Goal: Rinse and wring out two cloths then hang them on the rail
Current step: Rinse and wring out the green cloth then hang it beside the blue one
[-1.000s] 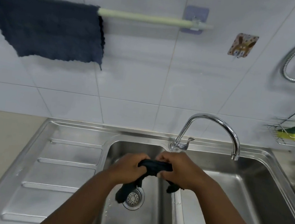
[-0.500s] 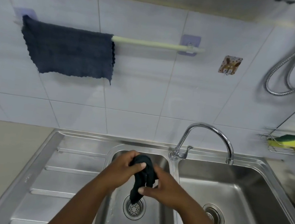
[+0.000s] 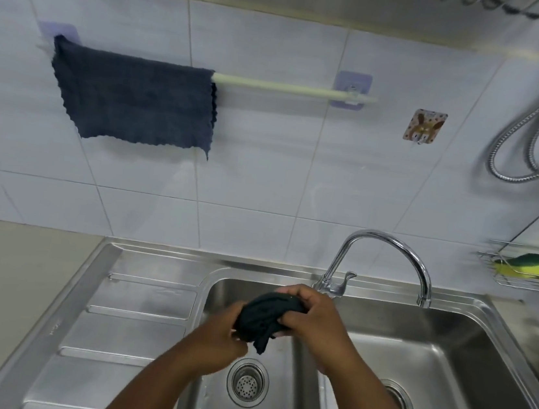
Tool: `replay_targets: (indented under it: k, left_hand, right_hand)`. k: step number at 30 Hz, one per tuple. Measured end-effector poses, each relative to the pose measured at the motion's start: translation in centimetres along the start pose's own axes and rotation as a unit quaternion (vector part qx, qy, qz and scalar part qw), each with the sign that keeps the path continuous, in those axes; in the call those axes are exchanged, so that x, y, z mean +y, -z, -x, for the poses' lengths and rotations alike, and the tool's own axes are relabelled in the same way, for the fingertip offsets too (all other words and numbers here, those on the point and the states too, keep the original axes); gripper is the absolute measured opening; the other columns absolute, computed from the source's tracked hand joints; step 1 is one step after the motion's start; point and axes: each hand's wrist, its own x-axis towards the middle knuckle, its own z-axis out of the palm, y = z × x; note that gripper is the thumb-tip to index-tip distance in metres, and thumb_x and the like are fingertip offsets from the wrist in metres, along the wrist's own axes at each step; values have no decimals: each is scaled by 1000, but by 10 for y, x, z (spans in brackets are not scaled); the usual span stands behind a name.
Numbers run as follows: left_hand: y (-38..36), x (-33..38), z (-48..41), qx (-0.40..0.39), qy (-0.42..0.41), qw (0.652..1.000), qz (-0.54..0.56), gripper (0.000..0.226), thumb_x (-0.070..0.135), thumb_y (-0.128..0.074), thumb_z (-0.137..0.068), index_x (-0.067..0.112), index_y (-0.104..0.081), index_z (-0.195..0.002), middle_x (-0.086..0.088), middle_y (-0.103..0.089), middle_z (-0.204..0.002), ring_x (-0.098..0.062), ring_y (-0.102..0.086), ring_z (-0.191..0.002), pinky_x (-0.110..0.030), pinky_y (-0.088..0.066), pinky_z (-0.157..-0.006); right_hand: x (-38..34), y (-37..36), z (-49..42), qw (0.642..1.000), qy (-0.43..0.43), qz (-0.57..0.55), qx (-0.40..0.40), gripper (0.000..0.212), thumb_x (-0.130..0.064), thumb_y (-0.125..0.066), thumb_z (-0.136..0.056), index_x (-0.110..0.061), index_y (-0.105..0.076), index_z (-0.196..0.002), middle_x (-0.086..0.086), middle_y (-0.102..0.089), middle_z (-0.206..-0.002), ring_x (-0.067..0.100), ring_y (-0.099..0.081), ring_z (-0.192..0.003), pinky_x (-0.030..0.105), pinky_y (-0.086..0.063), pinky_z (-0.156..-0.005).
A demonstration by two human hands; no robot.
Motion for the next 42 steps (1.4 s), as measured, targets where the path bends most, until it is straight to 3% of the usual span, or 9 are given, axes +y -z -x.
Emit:
replay_targets:
  k: [6, 10, 18, 23, 27, 32, 35, 38, 42]
  left_hand:
    - [-14, 10, -1, 8, -27, 989, 145, 62, 7, -85, -65, 29, -58, -116, 0, -74, -97, -13, -72, -82, -28, -59, -66]
    - [-9, 5, -8, 42, -65, 993, -85, 23, 13, -77, -71, 26, -70, -89, 5, -74, -77, -5, -68, -68, -28, -59, -63]
    - [-6, 3, -23, 25, -382, 814, -438, 13, 31, -63, -81, 27, -55, -90, 6, -65, -84, -11, -61, -73, -23, -52, -60]
    - [-16, -8, -36, -1, -374, 758, -535, 8, 25, -53, -78, 20, -53, -84, 1, -59, -70, -19, -54, -55, -29, -46, -46]
    - [-23, -34, -41, -51, -297, 740, -602, 13, 31, -64, -67, 23, -55, -63, 5, -54, -49, -15, -48, -36, -19, -38, -39]
    - [-42, -46, -40, -111, -158, 801, -566, 14, 25, -61, -78, 12, -62, -71, -10, -68, -73, -29, -65, -67, -28, -38, -60]
    - [-47, -45, -40, -166, -45, 857, -486, 28, 27, -63, -79, 17, -46, -59, -2, -53, -63, -29, -62, -75, -33, -43, -65]
    - [-46, -42, -42, -230, 39, 889, -395, 16, 23, -71, -73, 8, -66, -76, 8, -47, -61, -19, -58, -76, -37, -53, -74]
    - [-46, -54, -41, -201, 9, 890, -409, 23, 22, -68, -75, 7, -69, -93, -1, -60, -70, -24, -62, -78, -37, -56, -77]
  right_hand:
    - [5, -7, 5, 998, -20, -59, -9, 31, 17, -62, -73, -1, -64, -98, 25, -68, -103, 34, -70, -91, 40, -60, -71]
    - [14, 8, 9, 991, -66, -73, -93, 47, -3, -83, -58, -1, -61, -100, 23, -66, -109, 34, -69, -96, 42, -58, -74]
    - [35, 29, 1, 896, -224, -131, -360, 65, -25, -74, -83, -3, -43, -136, 26, -52, -133, 42, -60, -111, 56, -54, -86]
    - [39, 16, 7, 880, -283, -67, -376, 22, -11, -69, -81, -9, -64, -102, 13, -65, -83, 18, -61, -60, 21, -46, -46]
    - [44, 4, 11, 897, -308, 133, -288, 10, -13, -73, -70, -21, -67, -68, 1, -56, -57, 11, -44, -45, 20, -32, -42]
    - [62, -16, 14, 855, -193, 424, -230, 19, -24, -76, -71, -30, -57, -69, -12, -54, -69, 13, -58, -76, 21, -44, -63]
    - [72, -20, 22, 818, -81, 537, -190, 24, -24, -69, -78, -22, -66, -102, -8, -61, -82, 16, -61, -88, 24, -41, -70]
    - [86, -24, 28, 793, -12, 590, -150, 38, -31, -62, -81, -20, -58, -117, 7, -68, -110, 27, -65, -102, 30, -47, -78]
    - [88, -28, 28, 826, -89, 534, -157, 38, -28, -65, -79, -26, -53, -115, -4, -64, -96, 21, -62, -96, 26, -44, -75]
